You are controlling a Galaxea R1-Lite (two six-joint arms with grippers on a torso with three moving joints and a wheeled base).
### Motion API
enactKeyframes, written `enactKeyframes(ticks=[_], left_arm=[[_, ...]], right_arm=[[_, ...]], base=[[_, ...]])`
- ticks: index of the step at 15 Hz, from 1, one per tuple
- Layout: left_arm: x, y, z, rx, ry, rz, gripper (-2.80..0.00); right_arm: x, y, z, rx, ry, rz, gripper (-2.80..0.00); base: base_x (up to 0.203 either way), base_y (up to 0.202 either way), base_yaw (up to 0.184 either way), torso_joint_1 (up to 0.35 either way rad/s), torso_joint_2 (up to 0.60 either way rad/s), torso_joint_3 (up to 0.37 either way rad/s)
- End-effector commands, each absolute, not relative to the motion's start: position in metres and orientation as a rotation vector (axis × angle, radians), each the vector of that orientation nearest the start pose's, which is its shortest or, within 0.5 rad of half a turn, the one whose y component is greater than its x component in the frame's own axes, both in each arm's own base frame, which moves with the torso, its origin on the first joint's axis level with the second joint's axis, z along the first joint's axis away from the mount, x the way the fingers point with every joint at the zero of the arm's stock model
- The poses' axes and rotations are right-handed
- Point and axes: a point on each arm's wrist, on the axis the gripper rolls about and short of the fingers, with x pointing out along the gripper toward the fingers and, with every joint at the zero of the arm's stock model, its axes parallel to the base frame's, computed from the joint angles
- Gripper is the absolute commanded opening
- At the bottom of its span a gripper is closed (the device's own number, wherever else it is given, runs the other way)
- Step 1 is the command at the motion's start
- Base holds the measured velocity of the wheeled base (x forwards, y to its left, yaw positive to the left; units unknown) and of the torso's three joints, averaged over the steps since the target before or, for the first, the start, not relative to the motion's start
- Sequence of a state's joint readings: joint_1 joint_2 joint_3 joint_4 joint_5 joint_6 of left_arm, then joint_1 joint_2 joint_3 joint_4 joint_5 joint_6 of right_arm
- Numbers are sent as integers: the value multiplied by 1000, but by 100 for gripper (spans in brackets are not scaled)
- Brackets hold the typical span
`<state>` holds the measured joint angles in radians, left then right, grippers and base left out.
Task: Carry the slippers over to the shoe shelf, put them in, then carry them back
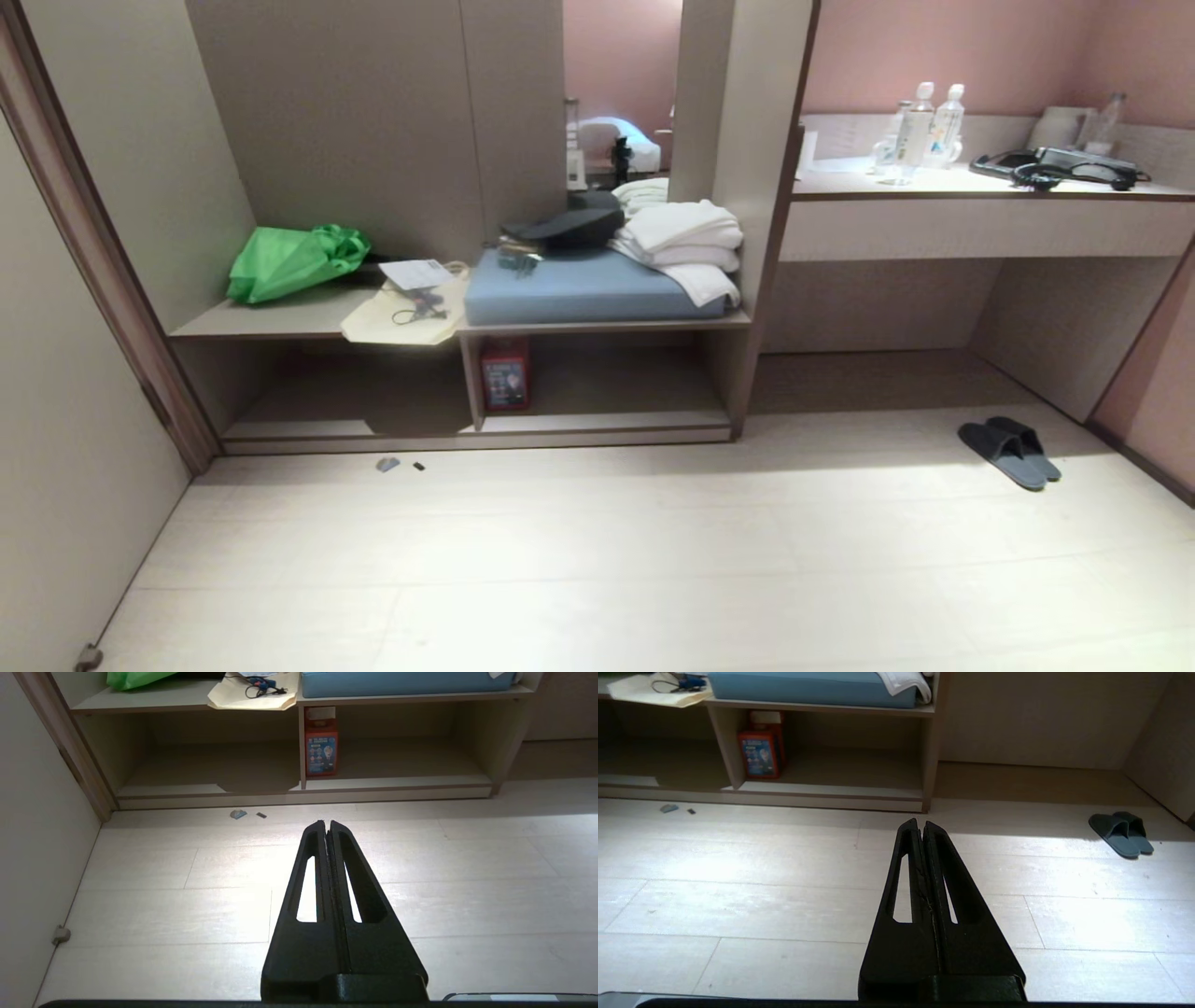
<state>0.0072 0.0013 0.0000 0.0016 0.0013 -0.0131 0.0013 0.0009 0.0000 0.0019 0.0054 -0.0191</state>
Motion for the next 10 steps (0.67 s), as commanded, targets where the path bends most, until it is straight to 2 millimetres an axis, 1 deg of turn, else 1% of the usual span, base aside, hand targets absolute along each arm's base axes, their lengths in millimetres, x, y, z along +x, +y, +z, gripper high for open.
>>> enactKeyframes(ticks=[1, 10], left_arm=[[-23, 0, 75, -14, 3, 9, -280], [-23, 0, 75, -14, 3, 9, -280]], right_arm=[[-23, 0, 75, -20, 3, 8, -280], [-23, 0, 75, -20, 3, 8, -280]], base=[[-194, 0, 0, 4, 0, 2], [-196, 0, 1, 4, 3, 3]])
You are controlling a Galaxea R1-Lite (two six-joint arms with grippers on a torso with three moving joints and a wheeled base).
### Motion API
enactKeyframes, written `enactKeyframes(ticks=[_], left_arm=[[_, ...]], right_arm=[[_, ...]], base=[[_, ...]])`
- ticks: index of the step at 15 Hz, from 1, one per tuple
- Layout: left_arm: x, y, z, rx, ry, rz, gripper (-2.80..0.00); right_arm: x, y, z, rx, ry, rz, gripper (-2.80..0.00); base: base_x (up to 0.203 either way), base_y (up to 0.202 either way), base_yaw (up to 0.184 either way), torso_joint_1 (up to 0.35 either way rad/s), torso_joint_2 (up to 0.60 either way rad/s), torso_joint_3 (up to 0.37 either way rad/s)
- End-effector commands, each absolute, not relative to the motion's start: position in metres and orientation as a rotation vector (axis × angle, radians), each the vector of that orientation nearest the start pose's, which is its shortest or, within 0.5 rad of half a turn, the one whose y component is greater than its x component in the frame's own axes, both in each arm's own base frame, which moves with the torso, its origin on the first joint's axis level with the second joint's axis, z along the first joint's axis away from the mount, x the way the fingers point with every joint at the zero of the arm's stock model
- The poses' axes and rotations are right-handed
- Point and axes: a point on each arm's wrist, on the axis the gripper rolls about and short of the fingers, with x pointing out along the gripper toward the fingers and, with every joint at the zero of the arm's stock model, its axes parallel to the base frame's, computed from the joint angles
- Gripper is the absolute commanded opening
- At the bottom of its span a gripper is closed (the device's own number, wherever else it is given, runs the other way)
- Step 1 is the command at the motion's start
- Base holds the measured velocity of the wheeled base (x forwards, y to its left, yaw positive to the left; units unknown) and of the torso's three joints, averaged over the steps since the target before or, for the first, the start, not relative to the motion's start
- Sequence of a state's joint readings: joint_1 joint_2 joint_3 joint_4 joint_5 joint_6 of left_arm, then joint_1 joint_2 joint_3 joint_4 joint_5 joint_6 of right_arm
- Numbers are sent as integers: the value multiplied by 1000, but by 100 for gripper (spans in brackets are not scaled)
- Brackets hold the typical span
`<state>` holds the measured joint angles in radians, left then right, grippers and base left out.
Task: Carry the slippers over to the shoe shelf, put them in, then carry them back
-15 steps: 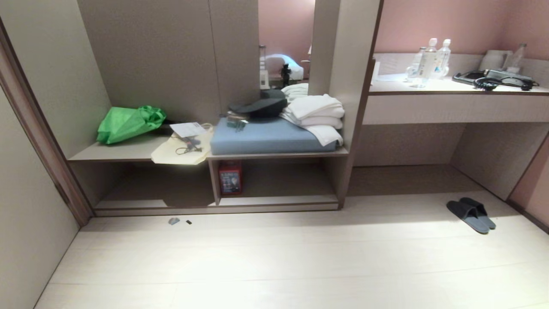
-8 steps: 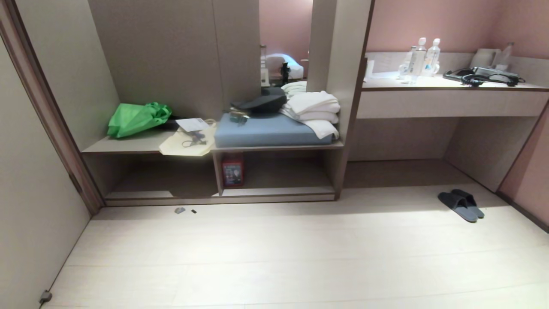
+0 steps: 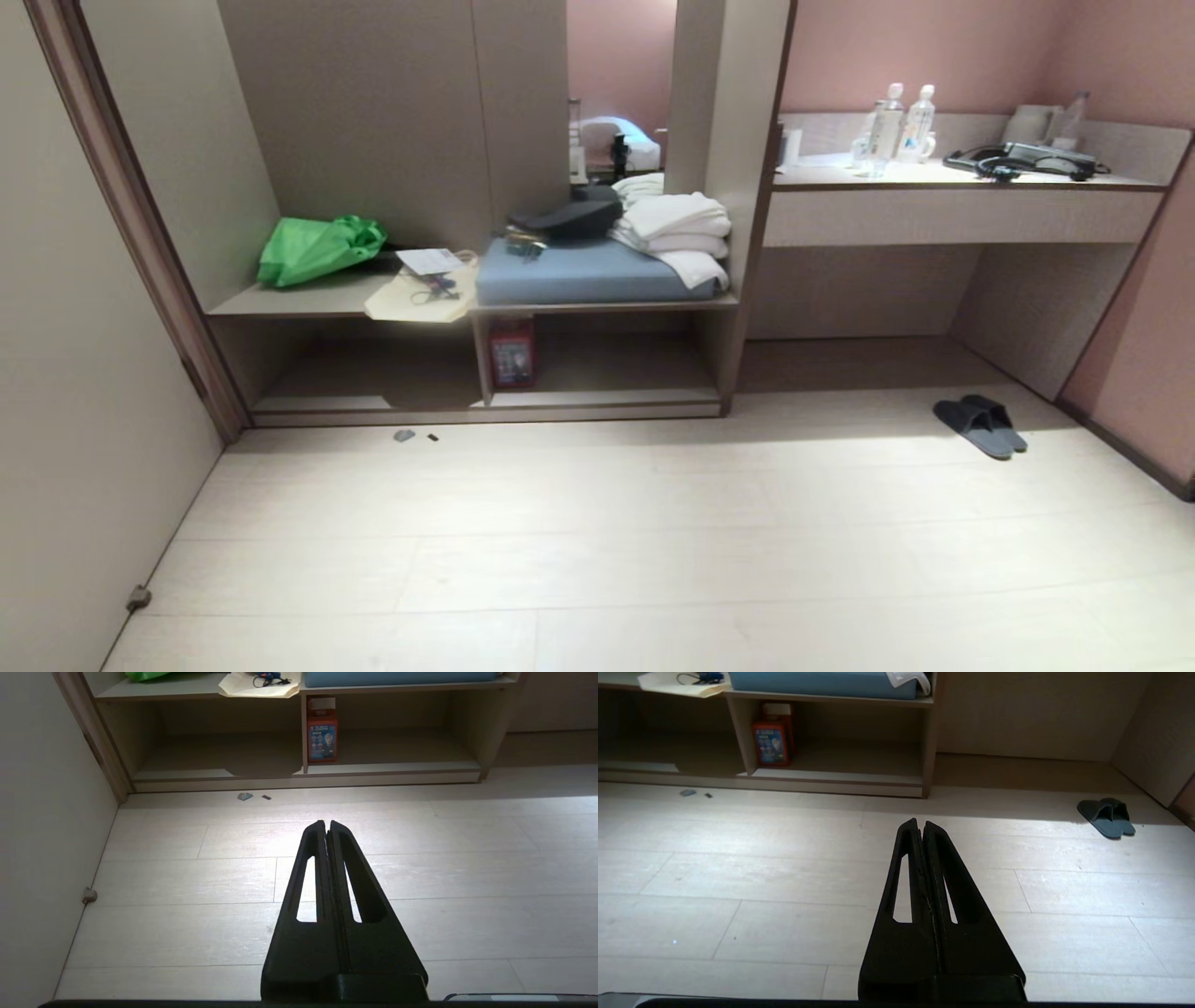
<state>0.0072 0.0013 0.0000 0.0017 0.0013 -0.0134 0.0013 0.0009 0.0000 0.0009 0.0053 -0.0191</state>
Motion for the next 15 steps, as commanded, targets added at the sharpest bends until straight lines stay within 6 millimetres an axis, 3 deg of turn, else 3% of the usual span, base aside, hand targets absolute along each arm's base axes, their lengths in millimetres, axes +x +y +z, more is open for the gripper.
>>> enactKeyframes(ticks=[1, 15], left_arm=[[-23, 0, 75, -14, 3, 9, -280], [-23, 0, 75, -14, 3, 9, -280]], right_arm=[[-23, 0, 75, -20, 3, 8, -280], [-23, 0, 75, -20, 3, 8, -280]], base=[[-195, 0, 0, 3, 2, 2], [-196, 0, 0, 2, 2, 3]])
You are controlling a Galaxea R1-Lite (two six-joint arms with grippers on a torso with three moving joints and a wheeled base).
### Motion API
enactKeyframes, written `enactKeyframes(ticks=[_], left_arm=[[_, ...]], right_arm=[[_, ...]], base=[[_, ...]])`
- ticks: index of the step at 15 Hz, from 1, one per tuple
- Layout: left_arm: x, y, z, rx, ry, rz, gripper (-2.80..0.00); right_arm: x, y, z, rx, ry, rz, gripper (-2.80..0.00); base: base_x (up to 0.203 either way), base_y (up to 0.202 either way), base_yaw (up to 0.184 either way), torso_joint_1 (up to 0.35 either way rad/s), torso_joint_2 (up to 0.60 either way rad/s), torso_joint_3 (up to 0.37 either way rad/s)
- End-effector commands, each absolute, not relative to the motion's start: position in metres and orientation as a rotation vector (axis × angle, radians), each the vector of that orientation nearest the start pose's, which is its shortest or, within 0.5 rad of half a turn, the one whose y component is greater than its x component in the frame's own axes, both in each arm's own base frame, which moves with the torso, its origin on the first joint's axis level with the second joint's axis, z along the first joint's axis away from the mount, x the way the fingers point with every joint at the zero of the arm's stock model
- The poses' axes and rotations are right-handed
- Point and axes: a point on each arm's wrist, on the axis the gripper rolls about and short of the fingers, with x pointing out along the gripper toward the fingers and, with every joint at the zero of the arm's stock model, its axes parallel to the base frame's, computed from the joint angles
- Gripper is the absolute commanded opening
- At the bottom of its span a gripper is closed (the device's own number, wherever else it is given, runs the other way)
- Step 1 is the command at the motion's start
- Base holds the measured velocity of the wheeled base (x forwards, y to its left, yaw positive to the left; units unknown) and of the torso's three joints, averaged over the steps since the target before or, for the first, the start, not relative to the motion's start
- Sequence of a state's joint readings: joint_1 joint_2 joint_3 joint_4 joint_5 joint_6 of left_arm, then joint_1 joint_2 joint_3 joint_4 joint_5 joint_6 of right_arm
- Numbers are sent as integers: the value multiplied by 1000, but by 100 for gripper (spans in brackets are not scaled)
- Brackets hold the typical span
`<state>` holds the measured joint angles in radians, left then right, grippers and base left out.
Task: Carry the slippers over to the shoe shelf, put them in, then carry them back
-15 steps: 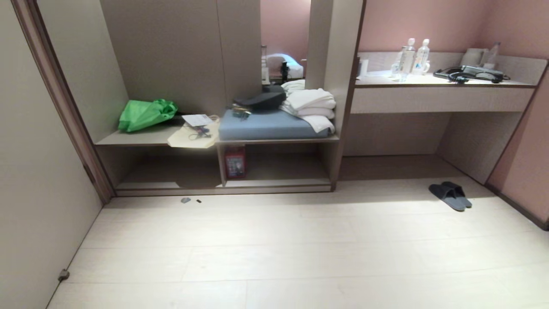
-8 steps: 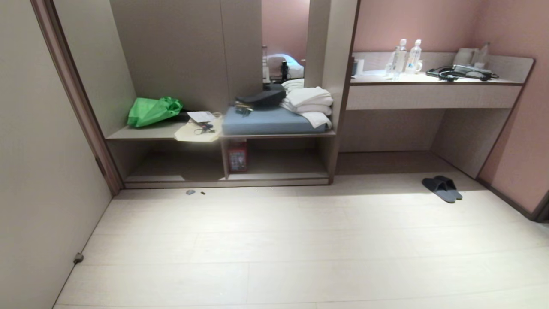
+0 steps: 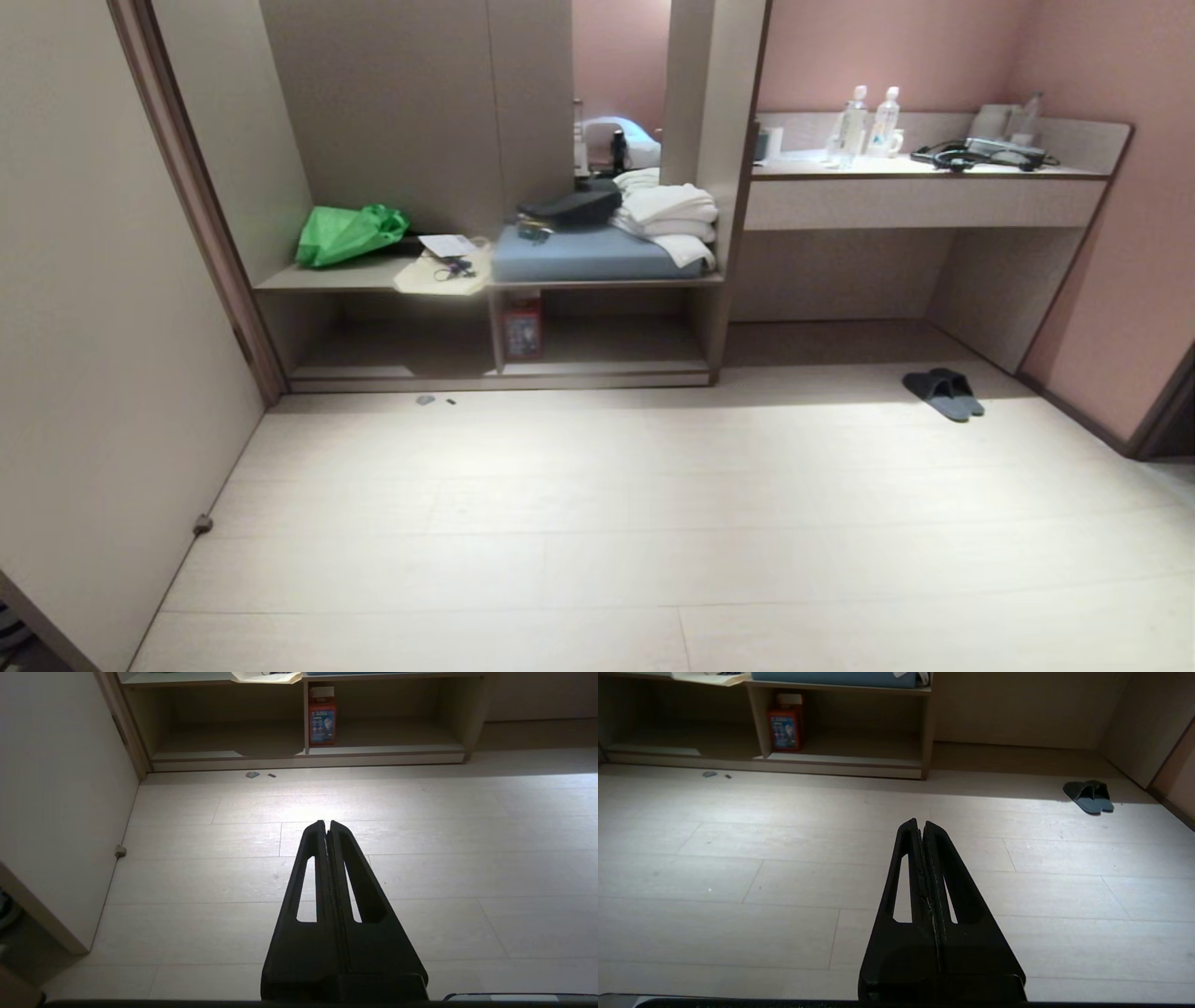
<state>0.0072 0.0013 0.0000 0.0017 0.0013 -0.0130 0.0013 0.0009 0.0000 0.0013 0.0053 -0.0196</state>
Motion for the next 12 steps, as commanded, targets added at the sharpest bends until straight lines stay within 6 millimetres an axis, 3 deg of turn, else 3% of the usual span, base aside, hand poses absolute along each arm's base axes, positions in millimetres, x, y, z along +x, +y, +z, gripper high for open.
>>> enactKeyframes(ticks=[1, 7, 12], left_arm=[[-23, 0, 75, -14, 3, 9, -280], [-23, 0, 75, -14, 2, 9, -280], [-23, 0, 75, -14, 3, 9, -280]], right_arm=[[-23, 0, 76, -20, 1, 8, -280], [-23, 0, 75, -20, 3, 8, -280], [-23, 0, 75, -20, 3, 8, -280]], base=[[-195, 0, 1, 1, 2, -1], [-192, 0, 2, 1, 1, 2], [-20, 0, 0, -1, 0, 1]])
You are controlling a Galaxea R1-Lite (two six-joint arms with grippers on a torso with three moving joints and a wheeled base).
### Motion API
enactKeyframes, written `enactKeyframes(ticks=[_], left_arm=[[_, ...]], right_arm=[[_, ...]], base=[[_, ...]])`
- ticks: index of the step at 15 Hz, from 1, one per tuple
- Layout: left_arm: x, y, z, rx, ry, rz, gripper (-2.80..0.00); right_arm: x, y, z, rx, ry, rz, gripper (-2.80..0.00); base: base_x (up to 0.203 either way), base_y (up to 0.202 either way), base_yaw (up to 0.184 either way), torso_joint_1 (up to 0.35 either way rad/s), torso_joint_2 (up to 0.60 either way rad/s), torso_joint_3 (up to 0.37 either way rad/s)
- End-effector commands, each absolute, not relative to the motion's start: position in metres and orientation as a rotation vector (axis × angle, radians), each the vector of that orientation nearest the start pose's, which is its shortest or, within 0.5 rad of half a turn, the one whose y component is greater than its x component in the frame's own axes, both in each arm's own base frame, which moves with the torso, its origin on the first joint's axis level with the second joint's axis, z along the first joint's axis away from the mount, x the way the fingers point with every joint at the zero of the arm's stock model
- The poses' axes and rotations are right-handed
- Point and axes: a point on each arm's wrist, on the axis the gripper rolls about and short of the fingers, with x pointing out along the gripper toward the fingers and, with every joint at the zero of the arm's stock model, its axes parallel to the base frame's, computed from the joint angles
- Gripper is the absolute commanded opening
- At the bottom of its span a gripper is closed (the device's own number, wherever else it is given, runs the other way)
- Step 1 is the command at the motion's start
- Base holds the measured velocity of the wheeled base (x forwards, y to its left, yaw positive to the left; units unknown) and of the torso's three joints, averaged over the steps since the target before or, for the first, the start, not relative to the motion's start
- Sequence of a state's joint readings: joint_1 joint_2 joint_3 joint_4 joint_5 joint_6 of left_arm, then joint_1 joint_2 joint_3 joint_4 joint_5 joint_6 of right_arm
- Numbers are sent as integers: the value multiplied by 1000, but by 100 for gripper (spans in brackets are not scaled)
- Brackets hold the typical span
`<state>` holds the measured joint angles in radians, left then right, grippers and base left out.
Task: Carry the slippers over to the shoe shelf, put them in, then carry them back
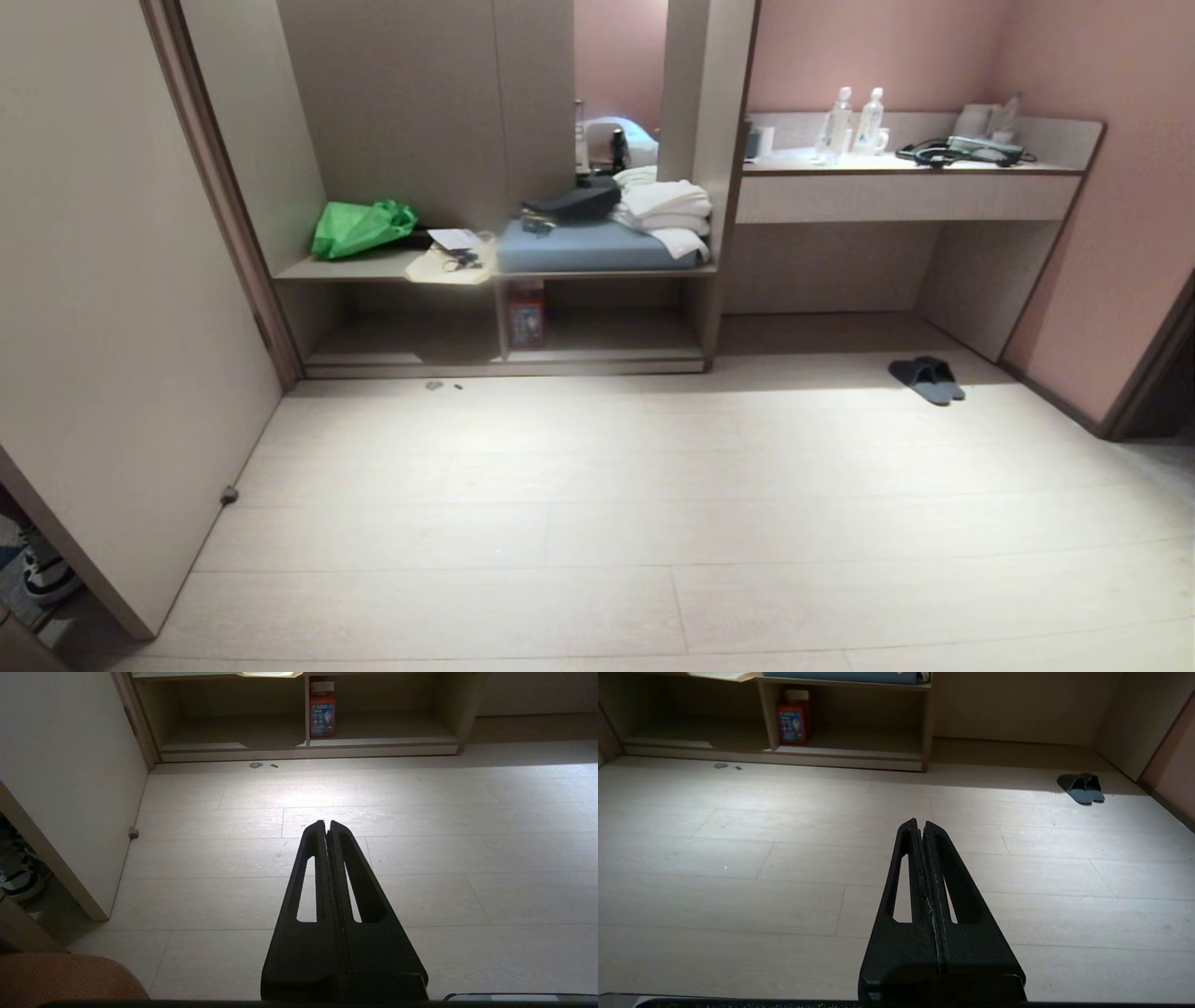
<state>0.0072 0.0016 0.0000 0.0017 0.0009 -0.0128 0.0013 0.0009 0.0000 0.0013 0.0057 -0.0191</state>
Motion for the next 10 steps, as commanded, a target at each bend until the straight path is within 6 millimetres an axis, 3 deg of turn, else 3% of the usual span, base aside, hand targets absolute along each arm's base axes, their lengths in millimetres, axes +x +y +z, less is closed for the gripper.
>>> enactKeyframes(ticks=[1, 10], left_arm=[[-23, 0, 75, -13, 3, 9, -280], [-23, 0, 75, -14, 3, 9, -280]], right_arm=[[-23, 0, 75, -20, 3, 9, -280], [-23, 0, 75, -20, 3, 8, -280]], base=[[0, 0, 0, 0, 0, 0], [0, 0, 0, 0, 0, 0]])
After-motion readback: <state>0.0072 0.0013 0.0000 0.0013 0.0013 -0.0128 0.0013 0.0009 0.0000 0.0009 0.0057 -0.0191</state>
